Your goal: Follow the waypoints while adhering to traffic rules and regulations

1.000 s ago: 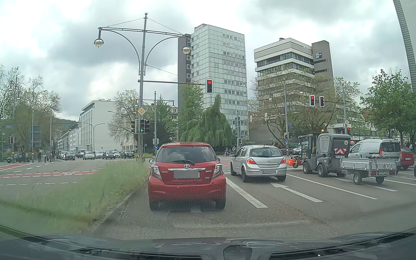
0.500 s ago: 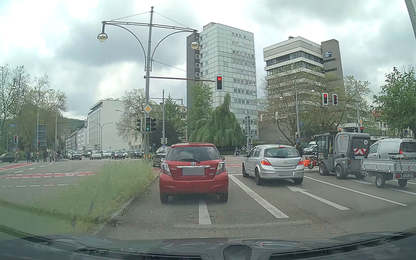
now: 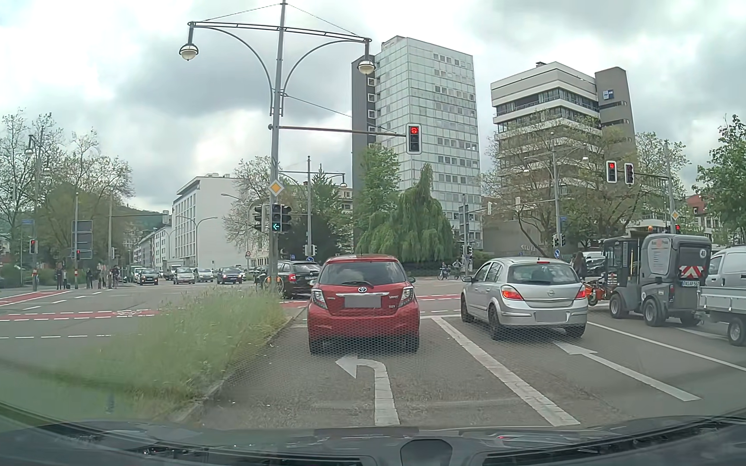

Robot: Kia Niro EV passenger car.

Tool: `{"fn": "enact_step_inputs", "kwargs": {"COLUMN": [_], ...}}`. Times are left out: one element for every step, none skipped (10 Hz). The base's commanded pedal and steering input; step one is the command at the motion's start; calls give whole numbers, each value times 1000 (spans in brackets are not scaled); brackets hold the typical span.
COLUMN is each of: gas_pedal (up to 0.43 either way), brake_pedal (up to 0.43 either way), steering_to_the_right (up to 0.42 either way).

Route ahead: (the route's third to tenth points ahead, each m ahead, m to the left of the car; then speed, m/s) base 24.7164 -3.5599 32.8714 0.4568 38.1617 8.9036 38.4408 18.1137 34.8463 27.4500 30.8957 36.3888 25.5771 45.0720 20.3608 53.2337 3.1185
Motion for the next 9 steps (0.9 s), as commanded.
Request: {"fn": "enact_step_inputs", "kwargs": {"gas_pedal": [220, 220, 220, 220, 209, 209, 209, 209, 197], "brake_pedal": [0, 0, 0, 0, 0, 0, 0, 0, 0], "steering_to_the_right": [-72, -63, -53, -43, -34, -26, -19, -9, -4]}}
